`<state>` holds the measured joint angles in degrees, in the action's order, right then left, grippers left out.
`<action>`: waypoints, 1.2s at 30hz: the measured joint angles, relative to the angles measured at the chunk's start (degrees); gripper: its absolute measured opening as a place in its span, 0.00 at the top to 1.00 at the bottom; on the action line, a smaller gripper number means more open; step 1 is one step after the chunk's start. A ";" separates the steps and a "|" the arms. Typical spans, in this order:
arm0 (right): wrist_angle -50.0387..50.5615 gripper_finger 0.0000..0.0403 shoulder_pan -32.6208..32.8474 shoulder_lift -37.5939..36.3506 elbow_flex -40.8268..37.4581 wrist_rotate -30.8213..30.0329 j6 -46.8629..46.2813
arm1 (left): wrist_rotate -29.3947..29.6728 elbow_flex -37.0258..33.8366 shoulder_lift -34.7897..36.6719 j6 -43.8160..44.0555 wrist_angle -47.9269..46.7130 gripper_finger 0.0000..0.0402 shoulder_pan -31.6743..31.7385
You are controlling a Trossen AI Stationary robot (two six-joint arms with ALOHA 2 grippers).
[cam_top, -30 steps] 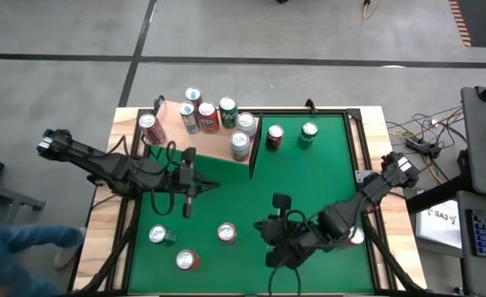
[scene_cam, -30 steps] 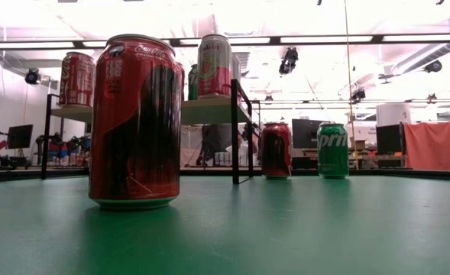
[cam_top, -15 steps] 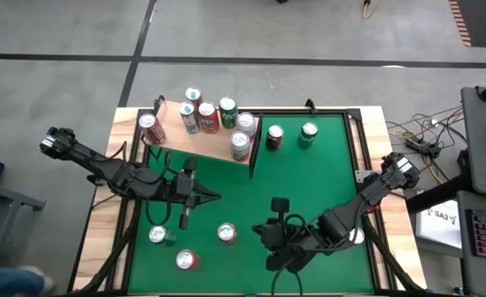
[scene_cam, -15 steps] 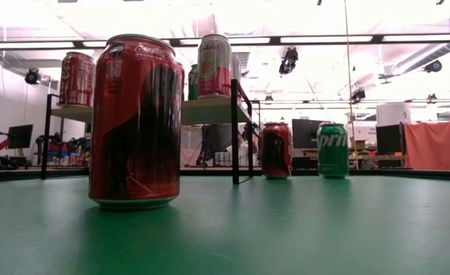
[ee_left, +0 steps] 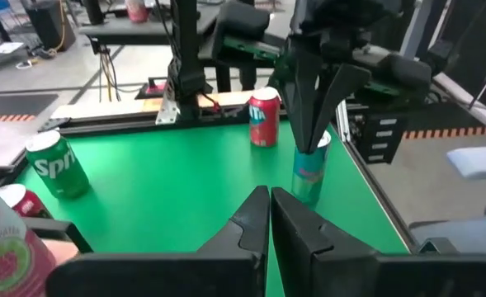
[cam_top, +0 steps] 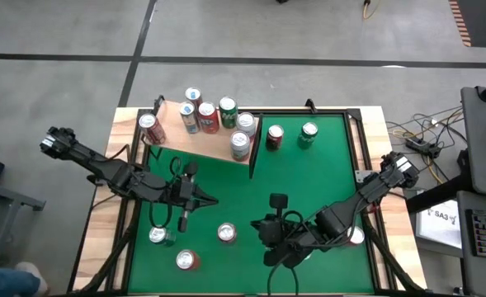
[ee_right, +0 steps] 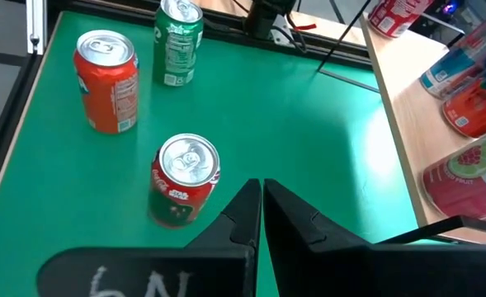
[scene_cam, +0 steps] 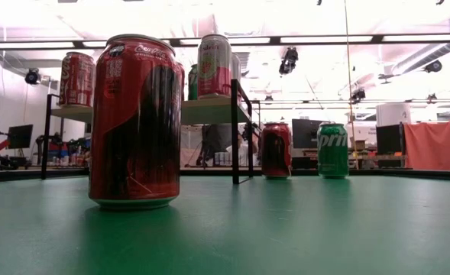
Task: Place canned beverage on shelf
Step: Put the red/black soda can on the shelf aligned with the other red/black soda can
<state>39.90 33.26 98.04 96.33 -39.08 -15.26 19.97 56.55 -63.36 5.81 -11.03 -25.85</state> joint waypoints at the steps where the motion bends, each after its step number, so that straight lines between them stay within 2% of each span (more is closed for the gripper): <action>1: 0.02 0.98 -0.07 0.00 0.00 -0.01 0.32 | -0.01 0.00 0.07 0.58 -0.41 1.00 -0.01; 5: 0.00 0.98 -0.09 0.00 0.00 -0.01 0.53 | -0.05 2.46 0.22 4.17 -6.30 1.00 0.00; 11: 0.00 0.98 -0.26 0.02 0.00 0.04 0.34 | -1.07 9.24 -0.18 14.70 -25.12 1.00 -0.60; 15: 0.00 0.98 -0.61 0.07 0.00 0.04 -0.14 | -1.25 10.06 -0.65 23.50 -33.77 1.00 -1.04; 20: 0.00 0.98 -0.68 0.09 0.00 0.08 -1.80 | -1.16 7.38 -1.12 29.98 -34.26 1.00 -4.48; 27: -0.01 0.98 -0.68 0.09 0.00 2.96 -5.16 | -0.36 6.34 -3.43 33.08 -34.24 1.00 -10.28; 32: -2.06 0.97 -0.68 0.20 -0.07 3.16 -5.19 | 0.39 7.62 -5.01 36.41 -34.20 1.00 -11.25; 36: -4.71 0.92 -0.68 1.70 -0.08 3.37 -3.68 | 0.45 9.23 -5.69 36.97 -34.19 1.00 -11.26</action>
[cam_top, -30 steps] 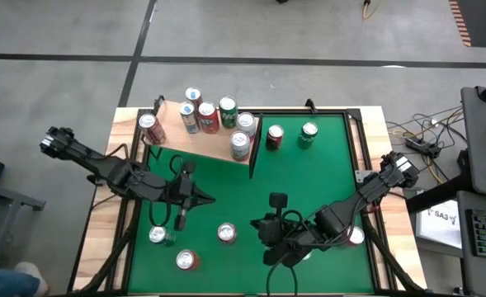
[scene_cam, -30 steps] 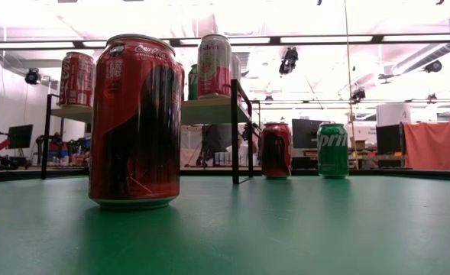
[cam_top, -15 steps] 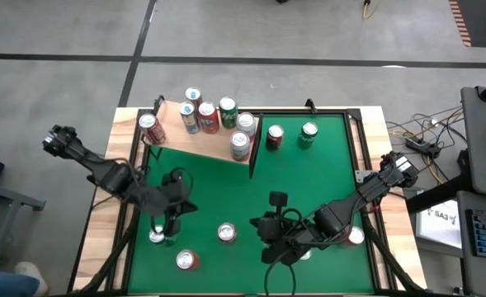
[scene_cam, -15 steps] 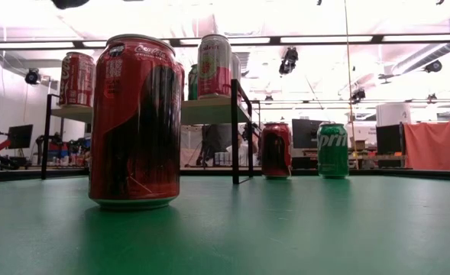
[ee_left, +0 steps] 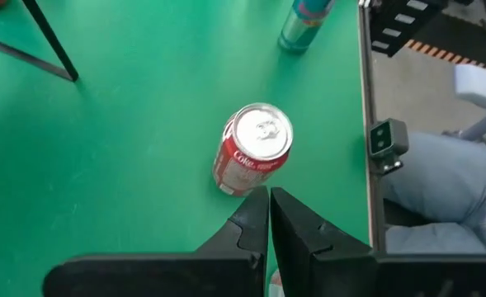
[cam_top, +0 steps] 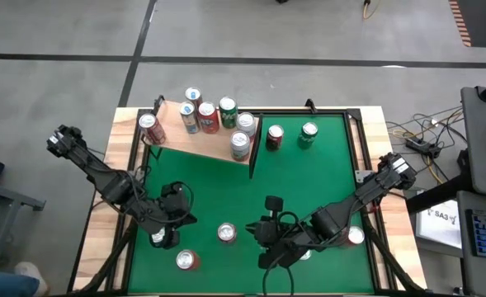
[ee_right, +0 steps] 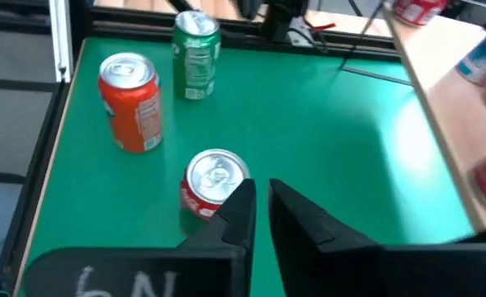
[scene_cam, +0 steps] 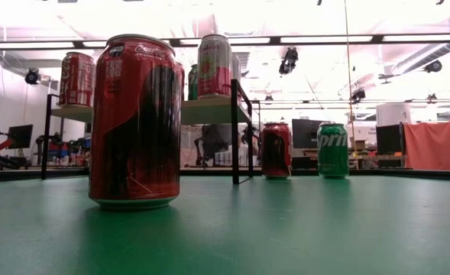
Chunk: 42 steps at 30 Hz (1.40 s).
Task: Place canned beverage on shelf
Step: Put the red/black soda can on the shelf aligned with the other red/black soda can
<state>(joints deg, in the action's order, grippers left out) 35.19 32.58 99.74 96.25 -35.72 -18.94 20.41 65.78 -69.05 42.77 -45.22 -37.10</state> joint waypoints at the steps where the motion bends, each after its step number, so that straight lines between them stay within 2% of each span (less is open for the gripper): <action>1: -0.43 0.90 0.00 0.56 -0.01 0.21 0.45 | 0.03 0.32 -0.18 -0.03 0.02 1.00 0.00; 6: -1.20 0.72 -0.11 3.19 -0.01 1.87 0.22 | 0.05 0.96 -0.94 -0.08 0.00 1.00 0.00; 15: -5.22 0.32 -0.63 7.38 -0.01 2.98 2.07 | 0.08 0.91 -1.08 -0.05 0.01 1.00 -0.40; 21: -7.11 0.16 -2.28 9.10 -0.07 3.68 3.04 | 0.19 0.85 -1.08 -0.05 0.13 1.00 -0.76; 26: -8.95 0.10 -4.25 11.08 -0.07 7.35 3.08 | 0.24 0.83 -1.08 -0.04 0.14 1.00 -1.33; 31: -8.96 0.10 -5.80 13.01 -0.07 8.28 2.97 | 2.61 0.83 -1.08 -0.21 0.18 1.00 -2.04; 36: -10.64 0.10 -7.13 14.32 -0.07 11.68 2.85 | 2.72 0.83 -1.08 -0.23 0.18 1.00 -2.23; 42: -10.79 0.10 -8.55 15.98 -0.07 12.72 1.96 | 3.09 0.82 -1.07 -0.25 0.19 1.00 -2.35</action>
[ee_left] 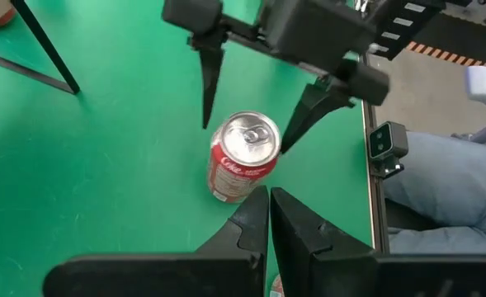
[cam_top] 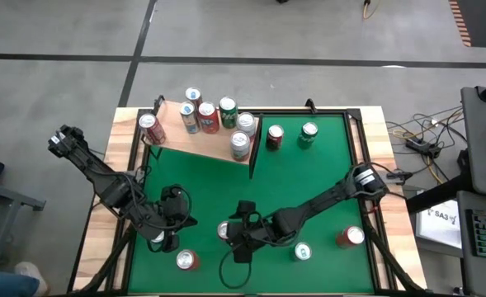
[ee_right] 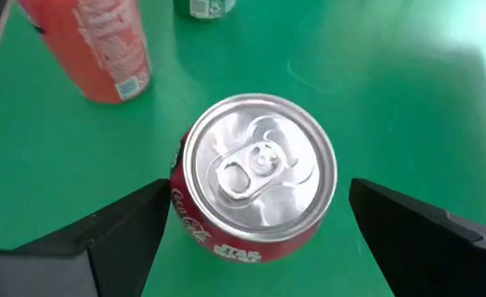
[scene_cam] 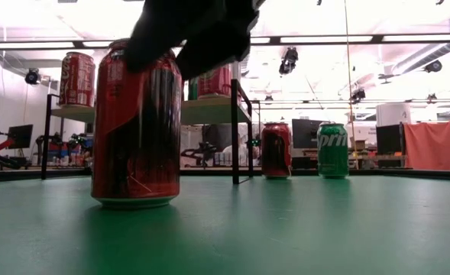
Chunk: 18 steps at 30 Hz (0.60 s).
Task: Place canned beverage on shelf
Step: Put the red/black soda can on the shelf aligned with the other red/black soda can
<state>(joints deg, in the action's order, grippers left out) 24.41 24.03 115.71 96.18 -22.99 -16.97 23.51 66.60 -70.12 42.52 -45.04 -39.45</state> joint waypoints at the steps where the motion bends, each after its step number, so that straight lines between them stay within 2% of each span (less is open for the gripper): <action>1: -0.35 0.10 -0.24 0.39 0.00 0.68 0.02 | 0.00 0.01 0.01 -0.01 -0.01 1.00 -0.01; 10: -3.31 0.10 -1.05 2.55 0.00 2.52 0.75 | 1.65 -0.01 0.03 -2.01 0.52 1.00 -0.16; 18: -6.18 0.26 -1.12 3.46 0.00 2.46 3.56 | 2.15 -0.01 0.03 -4.11 1.60 1.00 -0.16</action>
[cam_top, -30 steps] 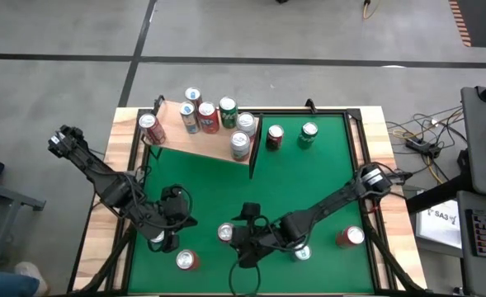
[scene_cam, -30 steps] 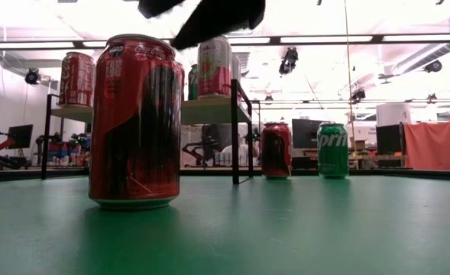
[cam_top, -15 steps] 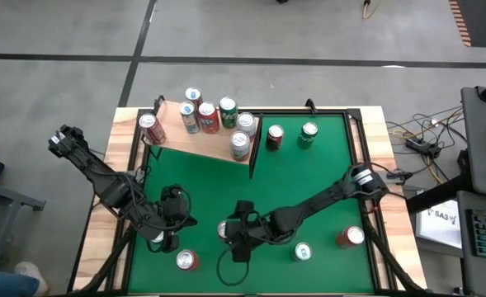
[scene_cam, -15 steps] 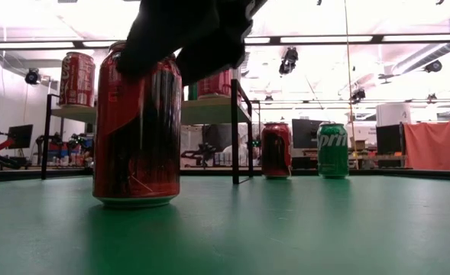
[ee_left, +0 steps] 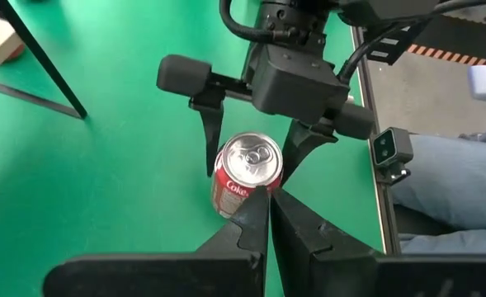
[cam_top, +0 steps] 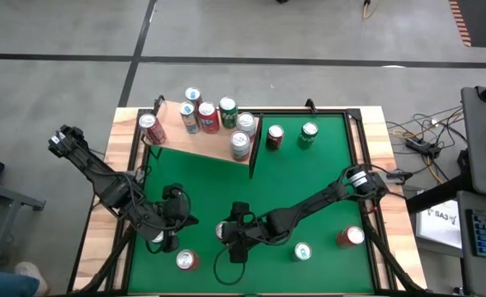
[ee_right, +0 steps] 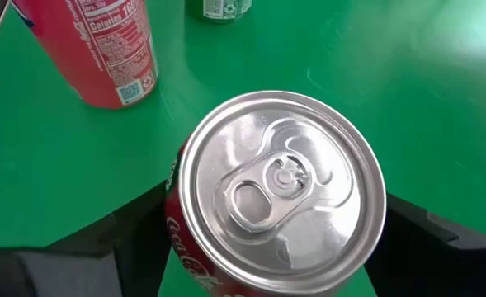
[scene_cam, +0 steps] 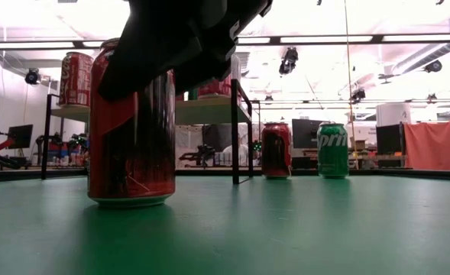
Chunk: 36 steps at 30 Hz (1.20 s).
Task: Place canned beverage on shelf
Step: Put the red/black soda can on the shelf aligned with the other red/black soda can
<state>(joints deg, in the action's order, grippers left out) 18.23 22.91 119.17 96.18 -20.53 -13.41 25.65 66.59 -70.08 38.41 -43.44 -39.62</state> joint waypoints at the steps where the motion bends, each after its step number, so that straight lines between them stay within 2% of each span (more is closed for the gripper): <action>1: -0.07 0.26 -0.08 0.00 0.00 0.02 -0.02 | 0.02 0.00 0.00 -0.30 -0.03 1.00 0.00; 8: -0.13 0.26 -0.08 -1.19 -0.11 0.23 -0.45 | 1.27 1.29 0.15 -3.47 0.13 1.00 0.00; 12: -0.76 0.26 -0.15 -3.16 -0.09 0.08 -1.27 | 4.00 4.31 0.17 -8.29 -1.07 1.00 0.00; 16: -0.52 0.26 -0.56 -5.18 -0.09 -0.08 -1.79 | 5.53 8.84 0.22 -13.22 -6.25 1.00 0.00; 22: -0.94 0.26 -2.55 -9.53 -0.01 -0.44 -0.45 | 13.86 15.28 0.56 -15.43 -17.82 1.00 0.00; 27: -1.55 0.26 -5.46 -11.36 0.06 -0.44 1.54 | 19.13 16.90 1.75 -15.45 -25.00 1.00 0.02; 31: -3.51 0.26 -8.03 -11.82 0.09 0.88 3.67 | 20.61 16.10 3.89 -15.45 -27.65 1.00 0.00; 36: -3.52 0.26 -10.59 -11.58 3.46 4.16 3.76 | 27.19 15.24 6.68 -15.36 -27.54 1.00 0.02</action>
<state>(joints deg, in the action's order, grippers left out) 14.70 12.32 107.59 99.64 -16.37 -9.65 52.84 81.83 -63.40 23.05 -70.98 -39.59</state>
